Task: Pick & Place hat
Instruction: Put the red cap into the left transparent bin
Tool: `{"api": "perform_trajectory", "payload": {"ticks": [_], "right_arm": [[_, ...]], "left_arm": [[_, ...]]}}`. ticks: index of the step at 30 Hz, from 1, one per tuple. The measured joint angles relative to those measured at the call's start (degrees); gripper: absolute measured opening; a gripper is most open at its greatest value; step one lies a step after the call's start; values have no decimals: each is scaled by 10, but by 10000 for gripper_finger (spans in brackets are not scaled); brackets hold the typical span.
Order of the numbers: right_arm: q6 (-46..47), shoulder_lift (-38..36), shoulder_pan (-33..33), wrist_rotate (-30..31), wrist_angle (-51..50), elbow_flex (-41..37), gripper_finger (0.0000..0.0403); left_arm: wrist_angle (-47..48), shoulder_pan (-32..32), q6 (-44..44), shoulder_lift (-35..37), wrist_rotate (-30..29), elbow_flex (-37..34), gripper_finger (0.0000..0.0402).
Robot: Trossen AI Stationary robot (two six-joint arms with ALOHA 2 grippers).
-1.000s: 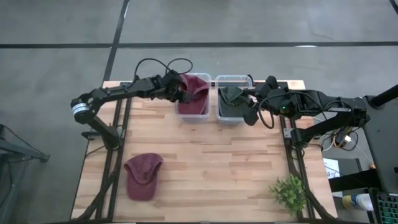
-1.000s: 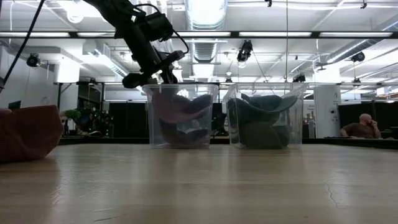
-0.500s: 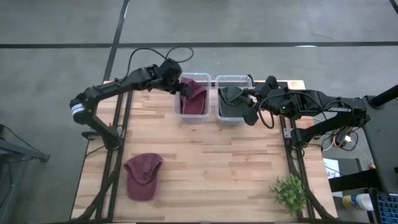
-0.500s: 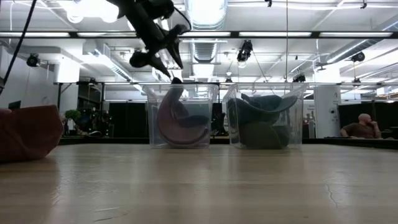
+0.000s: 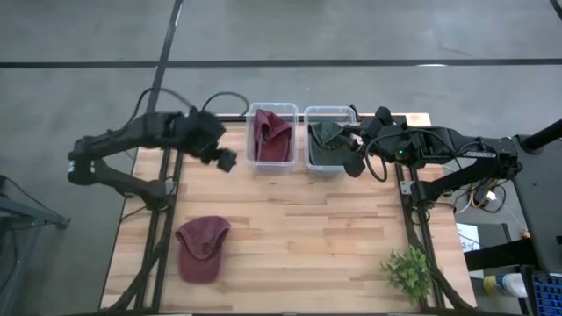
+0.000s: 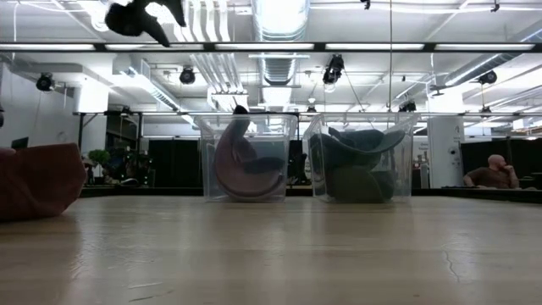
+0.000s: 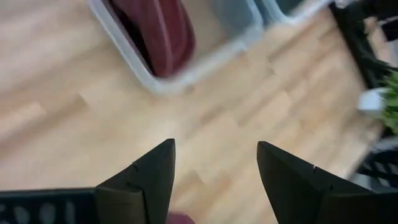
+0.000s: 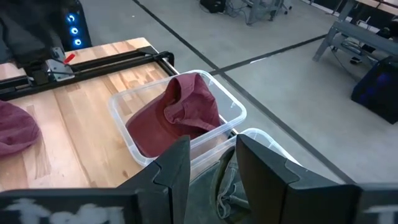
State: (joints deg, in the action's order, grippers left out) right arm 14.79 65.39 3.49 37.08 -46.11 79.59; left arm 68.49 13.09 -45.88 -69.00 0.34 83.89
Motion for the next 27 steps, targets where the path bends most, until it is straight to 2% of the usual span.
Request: {"api": "perform_trajectory", "payload": {"ticks": [6,16,27], "right_arm": [[-2,0,0,0,0,0,123],[-4,0,0,0,0,0,123],[-4,0,0,-1,-4,0,123]], "left_arm": [[7,-120,-168,49,-28,-54,218],[60,-296,-461,56,-25,-170,218],[59,-447,-672,55,22,-269,218]]}}
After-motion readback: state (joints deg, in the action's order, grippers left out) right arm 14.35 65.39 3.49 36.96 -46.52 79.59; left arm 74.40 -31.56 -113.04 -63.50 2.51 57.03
